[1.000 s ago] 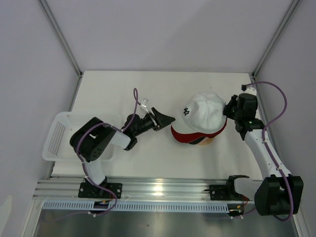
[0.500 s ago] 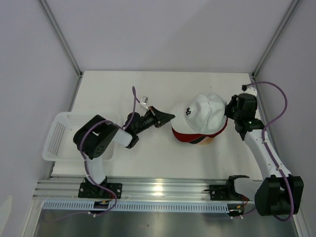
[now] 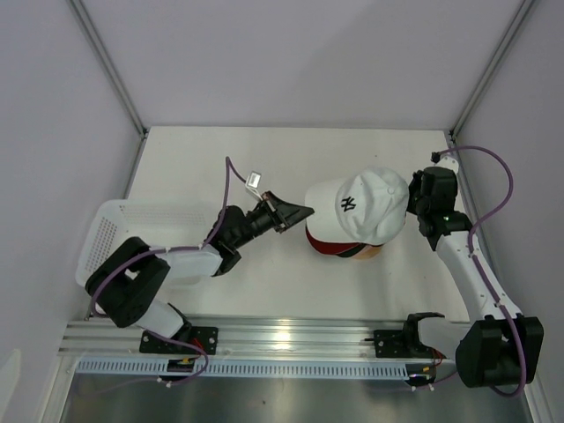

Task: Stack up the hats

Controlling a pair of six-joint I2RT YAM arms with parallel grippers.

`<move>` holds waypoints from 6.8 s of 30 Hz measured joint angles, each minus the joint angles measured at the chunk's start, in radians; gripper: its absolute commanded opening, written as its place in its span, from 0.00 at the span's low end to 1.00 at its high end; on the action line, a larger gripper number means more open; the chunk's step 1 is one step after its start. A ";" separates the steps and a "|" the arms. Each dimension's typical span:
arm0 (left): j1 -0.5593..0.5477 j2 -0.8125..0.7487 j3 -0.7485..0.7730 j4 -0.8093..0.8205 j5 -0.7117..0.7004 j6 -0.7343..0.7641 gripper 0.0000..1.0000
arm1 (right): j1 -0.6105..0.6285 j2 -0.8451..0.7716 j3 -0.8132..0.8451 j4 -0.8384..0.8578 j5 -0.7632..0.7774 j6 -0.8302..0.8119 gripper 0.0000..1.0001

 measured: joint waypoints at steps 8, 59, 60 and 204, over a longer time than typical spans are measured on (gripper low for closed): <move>-0.055 -0.082 -0.074 -0.112 -0.148 0.002 0.01 | 0.004 0.010 0.020 -0.016 -0.012 0.001 0.15; -0.052 0.290 0.206 -0.854 -0.262 -0.176 0.01 | 0.002 0.128 0.076 -0.033 0.075 0.007 0.16; -0.054 0.287 0.203 -0.847 -0.262 -0.172 0.01 | 0.004 0.127 0.075 -0.034 0.076 0.007 0.16; 0.008 0.160 0.135 -0.404 -0.243 -0.179 0.01 | 0.048 0.219 0.201 -0.062 0.016 -0.071 0.03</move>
